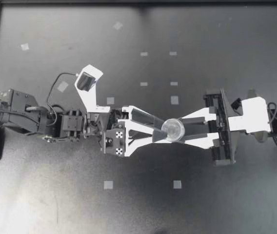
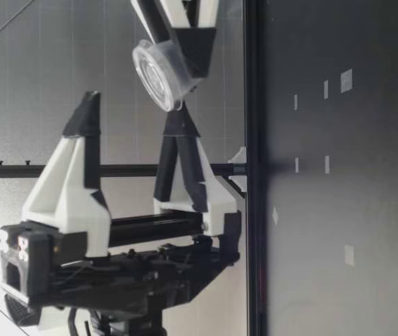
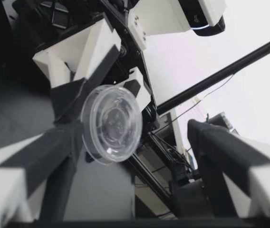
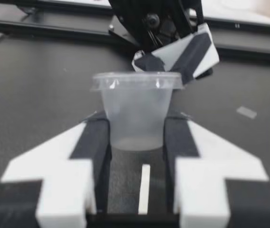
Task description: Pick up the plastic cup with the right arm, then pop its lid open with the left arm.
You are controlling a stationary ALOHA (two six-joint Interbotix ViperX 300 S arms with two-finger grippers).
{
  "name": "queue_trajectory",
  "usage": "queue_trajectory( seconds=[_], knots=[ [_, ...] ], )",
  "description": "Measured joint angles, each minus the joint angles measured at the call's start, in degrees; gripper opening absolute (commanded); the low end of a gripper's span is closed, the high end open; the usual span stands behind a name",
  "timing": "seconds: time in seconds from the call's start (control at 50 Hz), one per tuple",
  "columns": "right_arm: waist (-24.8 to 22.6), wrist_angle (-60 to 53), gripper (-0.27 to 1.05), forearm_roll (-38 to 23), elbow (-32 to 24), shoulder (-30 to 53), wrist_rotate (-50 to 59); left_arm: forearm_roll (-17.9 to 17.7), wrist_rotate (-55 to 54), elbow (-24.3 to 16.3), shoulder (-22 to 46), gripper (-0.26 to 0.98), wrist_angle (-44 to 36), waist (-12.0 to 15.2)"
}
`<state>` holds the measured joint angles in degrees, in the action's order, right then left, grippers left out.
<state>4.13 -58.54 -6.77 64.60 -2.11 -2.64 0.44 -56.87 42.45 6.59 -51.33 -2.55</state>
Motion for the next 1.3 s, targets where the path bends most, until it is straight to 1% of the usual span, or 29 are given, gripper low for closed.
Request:
queue_trajectory(
  seconds=[0.24, 0.32, 0.4, 0.6, 0.7, 0.84, 0.92, 1.06, 1.16, 1.3],
  knots=[
    [0.09, 0.97, 0.28, 0.62, 0.0, 3.43, 1.76, 0.0, 0.09, 0.18, -0.26, 0.79, 0.09, 0.0],
    [0.53, 1.58, 0.28, 0.7, 0.97, 4.66, 2.81, 0.09, 0.35, 0.09, -1.76, 0.79, 0.09, -0.53],
    [0.62, 1.49, 0.28, 0.7, 0.97, 5.1, 3.52, 0.18, 0.62, 0.09, -2.37, 0.79, 0.09, -0.97],
    [0.7, 1.58, 0.28, 0.7, 0.88, 4.83, 3.87, 0.09, 2.9, 0.7, -2.55, 0.79, 0.09, -0.97],
    [0.62, 1.49, 0.28, 0.7, 0.88, 3.52, 3.96, 0.18, 7.65, 0.88, -2.55, 0.79, 0.09, -0.97],
    [0.62, 1.49, 0.28, 0.44, 0.97, 0.26, 6.86, 0.18, 19.69, 1.32, -2.64, 0.79, 0.09, -0.97],
    [-0.26, 1.23, 0.28, -0.18, 0.97, -1.85, 8.79, 0.26, 27.25, 2.2, -2.81, 0.79, 0.09, -0.97],
    [-3.25, -0.09, 0.28, -1.14, 0.97, -5.19, 10.81, 0.26, 38.41, 4.31, -3.08, 0.79, 0.09, -0.97],
    [-4.92, -1.41, 0.28, -1.41, 0.97, -6.33, 10.99, 0.26, 44.56, 5.45, -3.08, 0.79, 0.09, -0.97],
    [-5.45, -2.02, 0.28, -1.41, 0.97, -6.33, 11.07, 0.26, 50.45, 6.77, -3.16, 0.79, 0.7, -0.97]
  ],
)
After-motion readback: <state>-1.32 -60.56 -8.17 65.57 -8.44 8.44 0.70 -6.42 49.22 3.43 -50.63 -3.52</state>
